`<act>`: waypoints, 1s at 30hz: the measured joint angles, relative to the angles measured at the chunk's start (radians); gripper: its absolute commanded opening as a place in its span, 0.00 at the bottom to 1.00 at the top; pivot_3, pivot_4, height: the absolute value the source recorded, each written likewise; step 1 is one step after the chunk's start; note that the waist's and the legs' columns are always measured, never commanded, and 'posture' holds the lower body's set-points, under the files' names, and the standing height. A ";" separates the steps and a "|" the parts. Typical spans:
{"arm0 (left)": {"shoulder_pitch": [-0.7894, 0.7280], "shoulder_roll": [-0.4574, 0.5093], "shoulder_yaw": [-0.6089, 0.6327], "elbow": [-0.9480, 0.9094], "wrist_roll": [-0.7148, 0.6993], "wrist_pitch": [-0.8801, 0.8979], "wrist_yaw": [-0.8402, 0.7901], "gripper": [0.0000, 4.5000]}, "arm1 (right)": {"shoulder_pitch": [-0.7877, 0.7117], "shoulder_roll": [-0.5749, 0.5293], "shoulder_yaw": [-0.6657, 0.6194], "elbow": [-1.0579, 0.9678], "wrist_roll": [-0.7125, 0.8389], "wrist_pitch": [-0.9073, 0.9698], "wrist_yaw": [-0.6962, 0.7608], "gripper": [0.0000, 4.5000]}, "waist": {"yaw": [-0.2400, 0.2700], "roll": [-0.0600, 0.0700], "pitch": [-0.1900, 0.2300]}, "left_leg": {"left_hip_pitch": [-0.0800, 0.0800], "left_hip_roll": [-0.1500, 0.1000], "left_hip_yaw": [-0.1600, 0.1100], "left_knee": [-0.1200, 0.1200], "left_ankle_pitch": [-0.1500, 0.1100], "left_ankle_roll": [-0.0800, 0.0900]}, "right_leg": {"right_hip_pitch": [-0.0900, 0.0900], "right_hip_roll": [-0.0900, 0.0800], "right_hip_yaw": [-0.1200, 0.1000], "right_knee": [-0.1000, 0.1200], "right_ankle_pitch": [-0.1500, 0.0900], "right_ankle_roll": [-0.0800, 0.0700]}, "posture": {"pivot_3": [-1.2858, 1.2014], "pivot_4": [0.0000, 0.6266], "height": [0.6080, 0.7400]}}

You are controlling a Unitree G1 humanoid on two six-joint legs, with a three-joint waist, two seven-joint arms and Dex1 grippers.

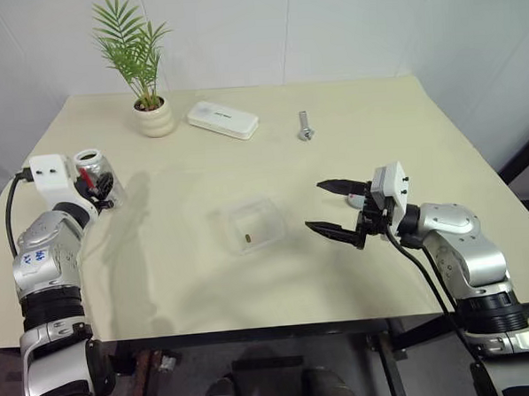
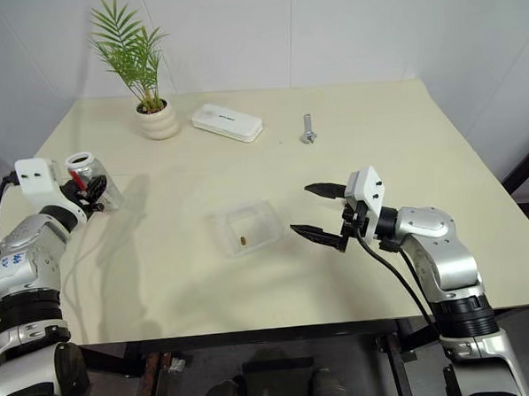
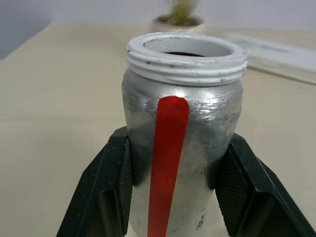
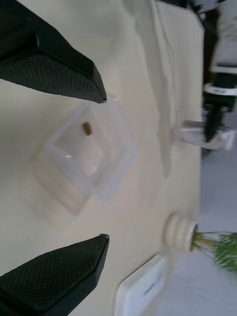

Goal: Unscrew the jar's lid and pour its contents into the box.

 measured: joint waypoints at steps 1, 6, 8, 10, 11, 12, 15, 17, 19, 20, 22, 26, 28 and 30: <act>0.001 -0.009 0.013 0.027 -0.008 -0.048 0.000 0.42 | -0.007 0.006 0.000 0.002 0.009 0.000 0.005 0.99 | 0.001 0.000 0.000 | 0.000 0.000 0.000 0.000 0.000 0.000 | 0.000 0.000 0.000 0.000 0.000 0.000 | 0.52 0.24 1.00; 0.001 -0.011 0.037 0.204 -0.009 -0.239 -0.006 0.42 | -0.034 0.012 0.000 0.003 0.053 0.013 0.033 0.99 | 0.002 0.000 0.000 | 0.000 0.000 0.000 0.000 0.000 0.000 | 0.000 0.000 0.000 -0.001 0.000 0.000 | 0.52 0.24 1.00; 0.002 -0.011 0.034 0.263 -0.008 -0.307 -0.024 0.42 | -0.050 0.018 0.000 0.003 0.067 0.022 0.036 0.99 | 0.002 0.000 0.000 | 0.000 0.000 0.001 -0.001 0.000 0.000 | 0.000 0.000 0.000 -0.001 0.001 0.000 | 0.52 0.24 1.00; 0.002 -0.011 0.032 0.308 -0.008 -0.368 -0.035 0.42 | -0.075 0.020 0.000 -0.001 0.080 0.033 0.036 0.99 | 0.000 0.000 0.000 | 0.000 0.000 0.001 -0.001 0.000 0.000 | 0.000 0.000 0.000 -0.001 0.001 -0.001 | 0.52 0.24 1.00; 0.002 -0.011 0.032 0.328 -0.008 -0.391 -0.037 0.42 | -0.083 0.020 0.000 -0.007 0.084 0.035 0.036 0.99 | -0.001 -0.001 0.000 | 0.000 0.000 0.001 -0.001 0.000 0.000 | 0.000 0.000 0.000 -0.001 0.001 -0.001 | 0.52 0.24 1.00; 0.002 -0.011 0.031 0.350 -0.008 -0.408 -0.038 0.42 | -0.091 0.021 0.000 -0.011 0.087 0.037 0.037 0.99 | -0.002 0.000 0.000 | 0.000 0.001 0.001 -0.001 0.000 -0.001 | 0.000 0.000 0.000 -0.001 0.001 -0.001 | 0.52 0.24 1.00; 0.005 -0.004 0.021 0.384 -0.007 -0.456 -0.048 0.49 | -0.095 0.026 0.000 -0.025 0.096 0.054 0.037 1.00 | -0.001 -0.001 0.000 | 0.000 0.001 0.001 -0.001 0.000 -0.001 | 0.000 0.000 -0.001 -0.002 0.001 -0.001 | 0.52 0.24 1.00; 0.008 0.004 0.015 0.398 -0.006 -0.464 -0.052 0.64 | -0.095 0.030 0.000 -0.035 0.102 0.060 0.037 1.00 | -0.001 -0.001 0.000 | 0.000 0.001 0.002 -0.001 0.000 -0.001 | 0.000 0.000 0.000 -0.002 0.001 -0.001 | 0.52 0.24 1.00; 0.022 0.008 0.016 0.411 -0.010 -0.461 -0.060 0.78 | -0.095 0.030 0.000 -0.039 0.106 0.064 0.037 1.00 | -0.001 -0.001 0.000 | 0.000 0.001 0.002 -0.001 0.000 -0.001 | 0.000 0.000 -0.001 -0.002 0.001 -0.001 | 0.52 0.24 1.00; 0.028 0.008 0.015 0.415 -0.010 -0.458 -0.063 0.85 | -0.095 0.030 0.001 -0.039 0.106 0.065 0.037 1.00 | 0.000 -0.001 0.000 | 0.000 0.001 0.002 -0.001 0.000 -0.001 | -0.001 0.000 -0.001 -0.002 0.001 -0.001 | 0.52 0.24 1.00; 0.059 0.008 0.015 0.404 -0.010 -0.451 -0.068 1.00 | -0.095 0.031 0.002 -0.040 0.106 0.069 0.037 1.00 | -0.001 -0.001 0.000 | 0.000 0.001 0.002 -0.002 0.000 -0.001 | -0.001 0.000 -0.001 -0.002 0.001 -0.001 | 0.52 0.24 1.00; 0.164 0.019 0.002 0.293 -0.009 -0.427 -0.080 1.00 | -0.094 0.031 0.002 -0.044 0.106 0.076 0.038 1.00 | -0.002 -0.001 0.000 | 0.000 0.002 0.002 -0.003 -0.001 -0.001 | -0.001 0.000 -0.001 -0.002 0.001 -0.002 | 0.52 0.24 1.00; 0.227 0.035 0.000 0.208 -0.010 -0.408 -0.082 1.00 | -0.089 0.030 0.003 -0.052 0.106 0.077 0.038 1.00 | -0.001 -0.001 0.000 | 0.000 0.002 0.002 -0.004 -0.001 -0.001 | -0.002 0.000 -0.001 -0.002 0.001 -0.003 | 0.52 0.24 1.00; 0.315 0.043 0.007 0.069 -0.013 -0.377 -0.080 1.00 | -0.074 0.026 0.002 -0.066 0.107 0.080 0.038 1.00 | -0.001 -0.001 0.000 | 0.000 0.003 0.003 -0.004 -0.001 -0.002 | -0.002 0.000 -0.001 -0.003 0.000 -0.003 | 0.52 0.24 1.00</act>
